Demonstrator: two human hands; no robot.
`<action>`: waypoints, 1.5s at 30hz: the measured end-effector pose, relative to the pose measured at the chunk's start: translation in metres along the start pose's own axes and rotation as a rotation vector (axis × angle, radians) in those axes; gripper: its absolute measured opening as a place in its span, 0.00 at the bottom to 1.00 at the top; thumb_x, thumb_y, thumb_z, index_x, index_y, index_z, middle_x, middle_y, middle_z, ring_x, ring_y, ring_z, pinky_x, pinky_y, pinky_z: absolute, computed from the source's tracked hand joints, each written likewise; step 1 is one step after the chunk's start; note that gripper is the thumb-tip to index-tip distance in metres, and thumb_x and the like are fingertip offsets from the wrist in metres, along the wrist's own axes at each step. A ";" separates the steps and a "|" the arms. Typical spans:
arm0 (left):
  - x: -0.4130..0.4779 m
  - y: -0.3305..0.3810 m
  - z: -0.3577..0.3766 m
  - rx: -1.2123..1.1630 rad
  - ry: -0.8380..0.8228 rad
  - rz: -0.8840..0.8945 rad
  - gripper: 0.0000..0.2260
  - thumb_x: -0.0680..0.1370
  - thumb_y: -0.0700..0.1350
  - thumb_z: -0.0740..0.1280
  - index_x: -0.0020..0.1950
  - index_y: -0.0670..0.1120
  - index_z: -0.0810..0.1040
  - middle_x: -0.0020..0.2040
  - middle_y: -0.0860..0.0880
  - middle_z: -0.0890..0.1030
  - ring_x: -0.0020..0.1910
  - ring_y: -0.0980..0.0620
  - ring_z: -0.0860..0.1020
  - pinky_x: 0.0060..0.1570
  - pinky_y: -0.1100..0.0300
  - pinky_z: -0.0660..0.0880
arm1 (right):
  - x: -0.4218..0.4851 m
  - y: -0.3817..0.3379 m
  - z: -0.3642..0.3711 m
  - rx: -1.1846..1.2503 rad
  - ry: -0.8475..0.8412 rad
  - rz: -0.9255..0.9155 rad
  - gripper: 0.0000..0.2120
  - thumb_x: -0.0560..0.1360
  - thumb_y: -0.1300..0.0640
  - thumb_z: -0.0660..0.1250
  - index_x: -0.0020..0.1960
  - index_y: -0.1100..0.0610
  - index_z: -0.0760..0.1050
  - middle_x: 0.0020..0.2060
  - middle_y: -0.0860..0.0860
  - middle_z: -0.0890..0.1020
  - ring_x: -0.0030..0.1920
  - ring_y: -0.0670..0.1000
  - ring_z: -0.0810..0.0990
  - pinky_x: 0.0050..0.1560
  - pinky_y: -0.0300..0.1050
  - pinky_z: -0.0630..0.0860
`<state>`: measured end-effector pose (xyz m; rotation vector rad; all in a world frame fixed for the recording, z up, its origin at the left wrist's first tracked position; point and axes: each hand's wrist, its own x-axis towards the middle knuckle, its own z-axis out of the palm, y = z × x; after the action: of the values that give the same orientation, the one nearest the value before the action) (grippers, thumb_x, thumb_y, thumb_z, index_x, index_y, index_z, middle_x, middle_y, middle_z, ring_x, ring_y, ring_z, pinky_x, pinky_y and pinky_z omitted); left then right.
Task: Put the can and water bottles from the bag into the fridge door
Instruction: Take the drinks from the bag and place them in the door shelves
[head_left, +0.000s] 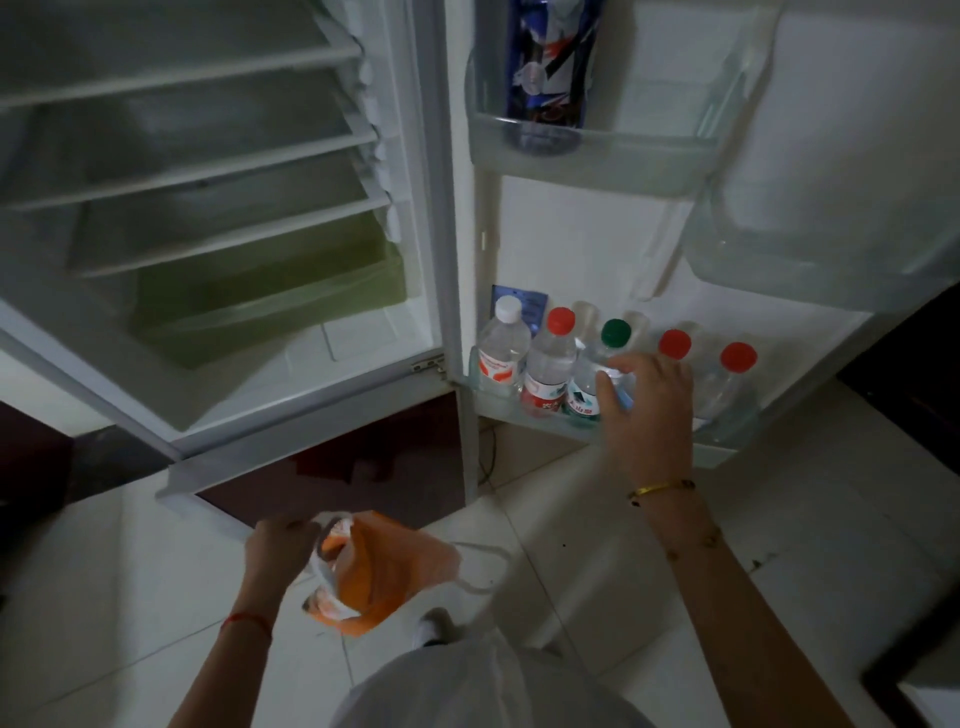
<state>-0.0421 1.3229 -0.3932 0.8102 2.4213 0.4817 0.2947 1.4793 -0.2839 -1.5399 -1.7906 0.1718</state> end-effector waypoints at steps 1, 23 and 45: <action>0.004 -0.001 0.000 -0.018 -0.002 0.028 0.11 0.77 0.40 0.69 0.57 0.39 0.84 0.56 0.37 0.84 0.59 0.37 0.80 0.54 0.54 0.71 | -0.002 -0.004 0.003 0.000 -0.005 0.011 0.12 0.75 0.52 0.65 0.51 0.60 0.77 0.48 0.57 0.80 0.53 0.57 0.73 0.53 0.39 0.64; 0.059 0.026 -0.053 -0.068 -0.084 0.391 0.08 0.77 0.42 0.67 0.53 0.44 0.85 0.52 0.43 0.86 0.52 0.43 0.83 0.50 0.58 0.75 | -0.007 -0.055 0.045 -0.028 0.181 0.020 0.12 0.76 0.54 0.64 0.53 0.61 0.77 0.49 0.60 0.81 0.52 0.62 0.76 0.56 0.39 0.64; -0.149 0.359 -0.005 -0.394 0.180 1.694 0.15 0.77 0.40 0.66 0.64 0.44 0.79 0.61 0.46 0.80 0.63 0.47 0.76 0.61 0.51 0.70 | 0.069 0.031 -0.126 -0.170 0.778 0.080 0.12 0.78 0.59 0.60 0.59 0.61 0.75 0.56 0.59 0.77 0.59 0.59 0.73 0.63 0.27 0.54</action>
<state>0.2145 1.4992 -0.1602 2.4796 1.0641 1.5282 0.3969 1.5042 -0.1808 -1.5048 -1.1419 -0.4934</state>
